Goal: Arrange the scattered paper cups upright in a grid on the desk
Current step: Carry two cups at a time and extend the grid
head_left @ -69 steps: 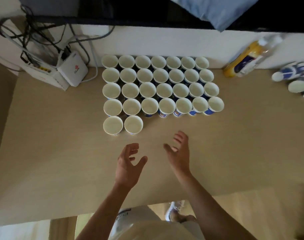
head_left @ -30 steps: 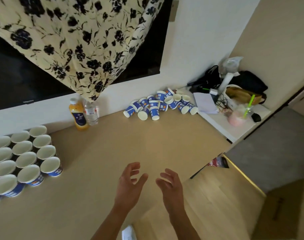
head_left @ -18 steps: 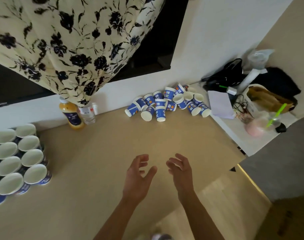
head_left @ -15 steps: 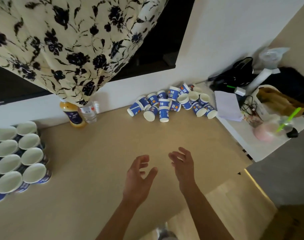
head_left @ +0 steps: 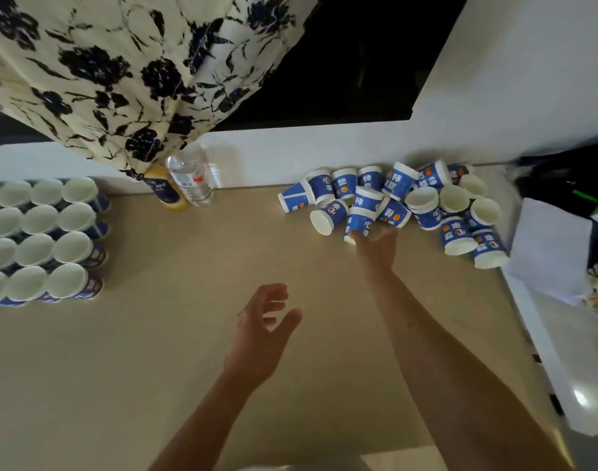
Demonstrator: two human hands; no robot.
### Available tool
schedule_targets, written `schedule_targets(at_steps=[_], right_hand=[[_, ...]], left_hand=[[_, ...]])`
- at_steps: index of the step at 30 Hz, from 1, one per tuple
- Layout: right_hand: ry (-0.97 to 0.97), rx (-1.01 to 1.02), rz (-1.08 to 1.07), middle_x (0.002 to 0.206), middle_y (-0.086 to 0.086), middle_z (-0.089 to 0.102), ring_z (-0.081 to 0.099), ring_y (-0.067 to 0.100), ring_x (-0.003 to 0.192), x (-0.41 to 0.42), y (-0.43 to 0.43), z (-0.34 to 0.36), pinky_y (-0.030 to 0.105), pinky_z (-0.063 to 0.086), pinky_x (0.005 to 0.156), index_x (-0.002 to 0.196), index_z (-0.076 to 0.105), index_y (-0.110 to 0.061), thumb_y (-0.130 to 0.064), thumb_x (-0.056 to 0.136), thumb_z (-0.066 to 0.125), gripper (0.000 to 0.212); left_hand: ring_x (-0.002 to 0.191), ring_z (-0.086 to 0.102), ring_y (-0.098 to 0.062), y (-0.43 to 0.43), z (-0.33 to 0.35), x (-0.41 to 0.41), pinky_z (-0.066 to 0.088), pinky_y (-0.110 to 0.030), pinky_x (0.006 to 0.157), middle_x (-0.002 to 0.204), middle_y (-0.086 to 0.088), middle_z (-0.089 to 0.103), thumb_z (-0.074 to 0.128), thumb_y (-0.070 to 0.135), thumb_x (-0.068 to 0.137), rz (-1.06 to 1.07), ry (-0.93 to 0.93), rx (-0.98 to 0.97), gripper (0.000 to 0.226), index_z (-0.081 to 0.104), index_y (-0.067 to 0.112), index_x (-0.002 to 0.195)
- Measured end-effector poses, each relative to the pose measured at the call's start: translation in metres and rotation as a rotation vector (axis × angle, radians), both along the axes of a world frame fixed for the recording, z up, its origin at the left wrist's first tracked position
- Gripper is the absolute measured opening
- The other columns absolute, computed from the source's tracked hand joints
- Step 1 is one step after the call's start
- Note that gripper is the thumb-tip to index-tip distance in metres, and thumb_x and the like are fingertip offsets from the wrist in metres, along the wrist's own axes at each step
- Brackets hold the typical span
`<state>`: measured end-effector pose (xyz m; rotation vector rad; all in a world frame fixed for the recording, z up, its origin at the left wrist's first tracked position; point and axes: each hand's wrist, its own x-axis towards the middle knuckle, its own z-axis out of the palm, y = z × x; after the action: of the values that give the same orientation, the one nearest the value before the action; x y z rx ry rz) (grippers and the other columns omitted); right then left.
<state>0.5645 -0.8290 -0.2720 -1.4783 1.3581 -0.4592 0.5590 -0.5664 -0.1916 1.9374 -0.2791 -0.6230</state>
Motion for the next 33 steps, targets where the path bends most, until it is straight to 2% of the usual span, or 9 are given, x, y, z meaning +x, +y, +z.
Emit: schedule_targets(at_steps=[1,3,7,10,15,21,26,30,33], right_hand=[[0.006,-0.005,0.025,0.103,0.001,0.056,0.058,0.016,0.088,0.005,-0.009,-0.003,0.013,0.039,0.066,0.121,0.048,0.002,-0.016,0.081,0.083,0.055],[0.001,0.007,0.05,0.111,0.003,0.056,0.054,0.013,0.09,0.017,-0.023,-0.014,0.012,0.036,0.065,0.128,0.049,0.002,-0.017,0.081,0.083,0.061],[-0.024,0.072,0.043,0.128,0.009,0.058,0.061,0.014,0.094,0.028,-0.032,-0.034,0.026,0.047,0.076,0.137,0.044,-0.005,-0.025,0.078,0.086,0.075],[0.008,0.04,0.051,0.133,0.013,0.057,0.065,0.026,0.11,0.032,-0.037,-0.046,0.035,0.05,0.086,0.139,0.041,-0.008,-0.03,0.076,0.086,0.081],[-0.003,0.008,0.068,0.131,0.01,0.061,0.066,0.026,0.11,0.02,-0.036,-0.053,0.034,0.05,0.088,0.142,0.04,-0.011,-0.024,0.077,0.085,0.08],[0.032,0.046,0.07,0.114,0.004,0.065,0.069,0.022,0.09,-0.026,-0.018,-0.056,0.045,0.058,0.087,0.14,0.037,-0.014,-0.029,0.072,0.088,0.087],[-0.009,0.083,0.063,0.109,0.002,0.065,0.066,0.019,0.087,-0.07,0.007,-0.046,0.031,0.053,0.079,0.141,0.039,-0.013,-0.021,0.072,0.088,0.085],[-0.138,0.086,0.134,0.11,-0.012,0.066,0.067,0.003,0.09,-0.093,0.028,-0.027,0.015,0.052,0.071,0.131,0.049,-0.024,-0.015,0.068,0.088,0.075],[-0.227,0.066,0.294,0.115,-0.015,0.066,0.065,0.006,0.102,-0.108,0.042,-0.002,0.017,0.052,0.077,0.127,0.05,-0.031,-0.018,0.066,0.09,0.074]], left_hand=[[0.1,0.065,0.001,-0.003,-0.002,0.001,0.057,-0.028,0.085,0.109,0.015,0.068,0.076,0.02,0.087,0.015,-0.002,0.01,0.031,0.061,0.032,0.11],[0.1,0.066,-0.001,-0.009,-0.005,0.0,0.057,-0.028,0.083,0.11,0.016,0.069,0.077,0.019,0.087,0.051,-0.011,0.025,0.032,0.061,0.033,0.11],[0.101,0.066,-0.001,-0.012,-0.009,-0.007,0.053,-0.023,0.08,0.11,0.017,0.069,0.077,0.02,0.086,0.083,-0.014,0.065,0.033,0.061,0.031,0.113],[0.101,0.067,-0.003,-0.013,-0.011,-0.013,0.055,-0.027,0.081,0.11,0.016,0.07,0.077,0.019,0.086,0.098,-0.02,0.086,0.036,0.062,0.029,0.116],[0.101,0.067,-0.002,-0.014,-0.013,-0.021,0.057,-0.03,0.083,0.109,0.018,0.07,0.078,0.019,0.085,0.096,-0.024,0.128,0.036,0.062,0.031,0.116],[0.099,0.066,-0.001,-0.032,-0.016,-0.027,0.057,-0.032,0.084,0.109,0.016,0.07,0.077,0.02,0.086,0.039,-0.011,0.15,0.033,0.062,0.029,0.113],[0.098,0.065,0.002,-0.051,-0.021,-0.033,0.056,-0.028,0.083,0.106,0.017,0.069,0.077,0.023,0.086,-0.04,-0.003,0.186,0.034,0.06,0.033,0.113],[0.102,0.064,-0.001,-0.066,-0.024,-0.04,0.054,-0.025,0.083,0.108,0.017,0.067,0.078,0.026,0.085,-0.069,0.027,0.187,0.036,0.059,0.035,0.114],[0.11,0.061,-0.004,-0.077,-0.022,-0.039,0.051,-0.024,0.088,0.116,0.017,0.064,0.079,0.035,0.083,-0.085,0.045,0.184,0.049,0.056,0.027,0.126]])
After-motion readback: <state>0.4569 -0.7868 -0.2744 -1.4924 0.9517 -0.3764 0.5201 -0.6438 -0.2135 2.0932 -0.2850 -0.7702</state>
